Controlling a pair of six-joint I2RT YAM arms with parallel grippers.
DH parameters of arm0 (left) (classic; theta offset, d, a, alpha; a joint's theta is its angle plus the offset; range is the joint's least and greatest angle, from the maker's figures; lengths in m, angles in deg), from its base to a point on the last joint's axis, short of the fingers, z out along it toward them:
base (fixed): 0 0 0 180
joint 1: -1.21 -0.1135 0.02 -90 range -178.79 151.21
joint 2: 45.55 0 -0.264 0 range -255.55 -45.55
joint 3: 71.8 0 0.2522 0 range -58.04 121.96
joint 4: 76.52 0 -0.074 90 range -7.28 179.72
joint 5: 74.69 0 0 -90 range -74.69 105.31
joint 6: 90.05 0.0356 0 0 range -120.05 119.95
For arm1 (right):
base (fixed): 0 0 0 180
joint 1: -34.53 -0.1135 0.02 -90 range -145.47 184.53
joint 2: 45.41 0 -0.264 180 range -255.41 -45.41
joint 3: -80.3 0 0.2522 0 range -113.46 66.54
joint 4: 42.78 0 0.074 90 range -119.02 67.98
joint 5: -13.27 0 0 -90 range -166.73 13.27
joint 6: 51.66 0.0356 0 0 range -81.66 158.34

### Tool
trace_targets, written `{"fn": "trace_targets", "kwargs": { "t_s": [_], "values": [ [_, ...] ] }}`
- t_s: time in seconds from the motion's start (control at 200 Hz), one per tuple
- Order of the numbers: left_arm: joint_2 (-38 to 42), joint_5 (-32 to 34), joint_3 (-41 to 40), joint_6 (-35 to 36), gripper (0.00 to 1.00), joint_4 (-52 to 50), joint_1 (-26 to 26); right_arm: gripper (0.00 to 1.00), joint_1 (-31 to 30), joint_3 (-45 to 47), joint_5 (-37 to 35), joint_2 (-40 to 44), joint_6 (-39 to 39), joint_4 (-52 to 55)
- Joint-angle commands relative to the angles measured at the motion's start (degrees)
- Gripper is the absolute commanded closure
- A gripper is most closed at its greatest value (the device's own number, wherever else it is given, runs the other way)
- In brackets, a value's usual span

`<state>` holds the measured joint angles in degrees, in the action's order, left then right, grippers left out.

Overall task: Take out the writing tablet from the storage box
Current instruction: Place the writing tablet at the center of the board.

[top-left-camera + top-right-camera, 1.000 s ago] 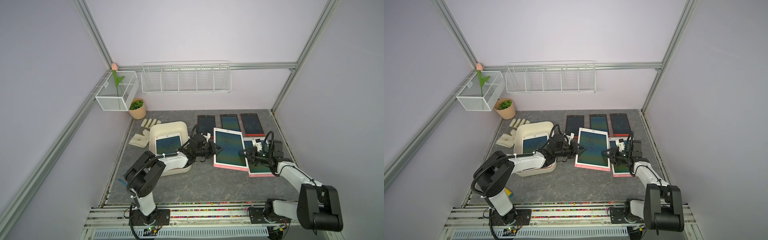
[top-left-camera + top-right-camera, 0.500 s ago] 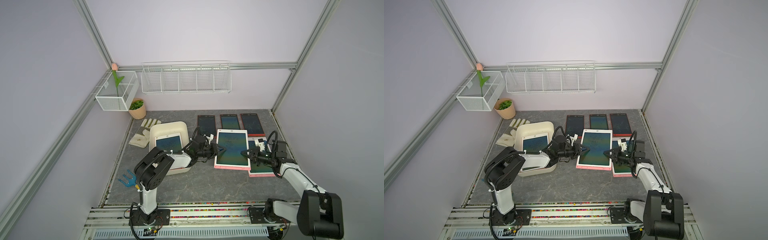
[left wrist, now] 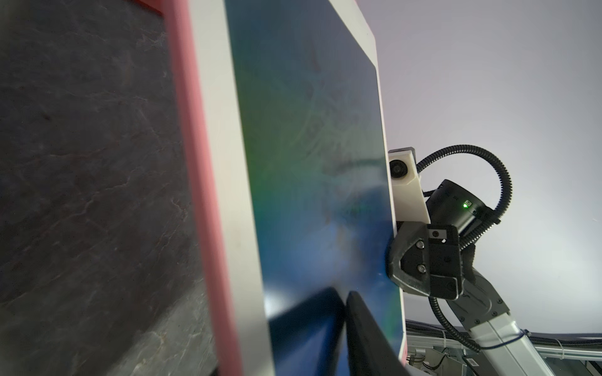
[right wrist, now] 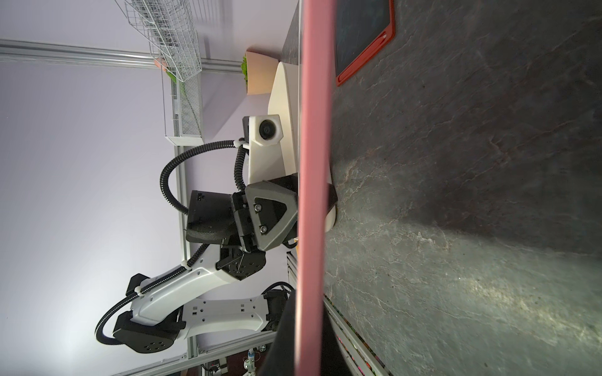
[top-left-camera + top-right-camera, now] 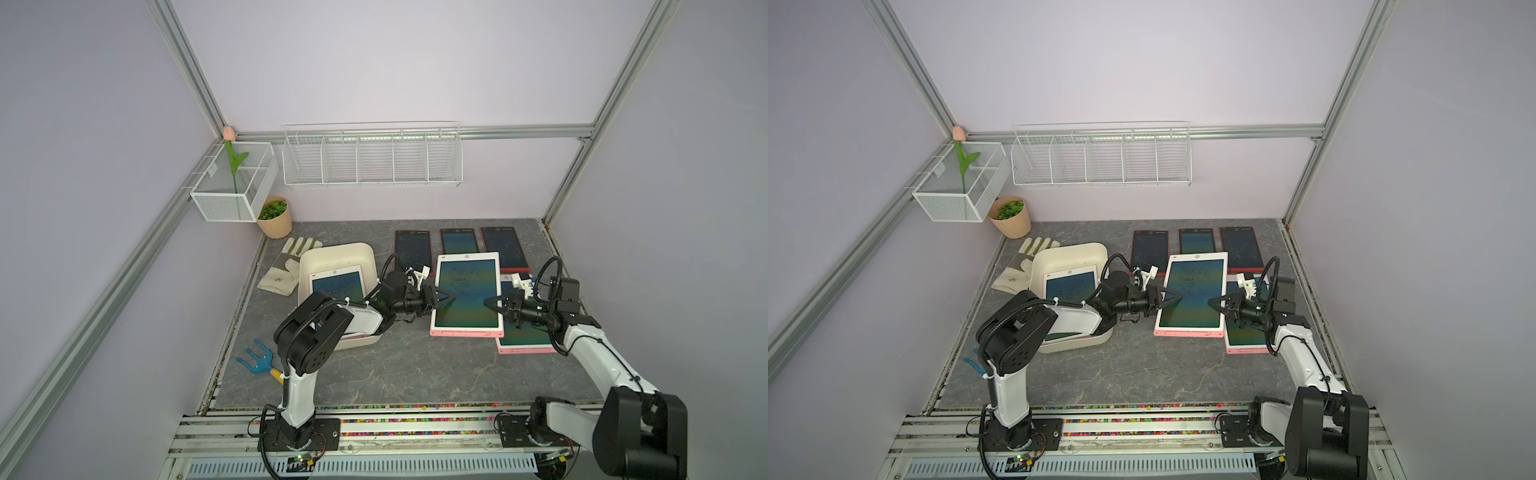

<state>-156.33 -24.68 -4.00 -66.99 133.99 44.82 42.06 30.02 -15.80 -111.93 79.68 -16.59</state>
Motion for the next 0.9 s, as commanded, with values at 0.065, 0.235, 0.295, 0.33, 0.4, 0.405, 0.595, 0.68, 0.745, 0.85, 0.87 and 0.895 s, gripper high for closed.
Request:
{"fn": "trace_targets", "kwargs": {
  "t_s": [0.065,0.235,0.295,0.33,0.4,0.405,0.595,0.68,0.745,0.85,0.87,0.895],
  "values": [
    [3.9,-3.2,-0.8,4.4,0.62,-2.7,-3.5,0.94,1.2,-2.3,1.5,1.5,-2.3,3.0],
    [8.2,-4.2,-1.3,8.0,0.59,-6.9,-7.2,0.94,1.3,-2.8,0.9,1.1,-2.7,3.5],
    [10.2,-3.9,-0.6,11.0,0.59,-12.3,-7.9,0.94,1.4,-3.1,0.1,1.0,-3.7,4.9],
    [11.6,-3.0,-0.1,13.4,0.59,-16.5,-8.3,0.94,1.3,-3.4,-0.2,0.8,-4.1,5.5],
    [14.8,-1.1,1.0,18.4,0.59,-25.4,-8.8,0.94,1.3,-3.9,-0.6,-0.1,-5.6,7.4],
    [14.8,-0.8,1.0,18.7,0.59,-25.9,-8.9,0.94,1.3,-3.9,-0.6,-0.2,-5.7,7.6],
    [22.4,5.4,1.9,27.6,0.59,-42.0,-9.7,0.94,1.0,-5.1,-5.1,-3.6,-12.4,14.3],
    [25.4,7.2,1.5,29.8,0.59,-46.3,-10.2,0.94,0.1,-5.1,-5.4,-6.3,-13.6,14.0],
    [27.5,8.4,0.7,31.0,0.59,-48.2,-10.4,0.93,-1.2,-5.4,-5.9,-8.5,-14.2,13.3],
    [29.9,8.8,-0.9,31.6,0.58,-49.3,-10.7,0.93,-3.2,-5.9,-7.0,-11.0,-14.6,12.4],
    [30.3,8.8,-1.1,31.8,0.58,-49.6,-10.8,0.94,-3.5,-6.1,-7.5,-11.2,-14.6,12.4],
    [30.6,9.0,-1.1,32.0,0.58,-50.2,-10.9,0.93,-3.7,-6.4,-7.7,-11.5,-14.9,12.6]
  ]
}}
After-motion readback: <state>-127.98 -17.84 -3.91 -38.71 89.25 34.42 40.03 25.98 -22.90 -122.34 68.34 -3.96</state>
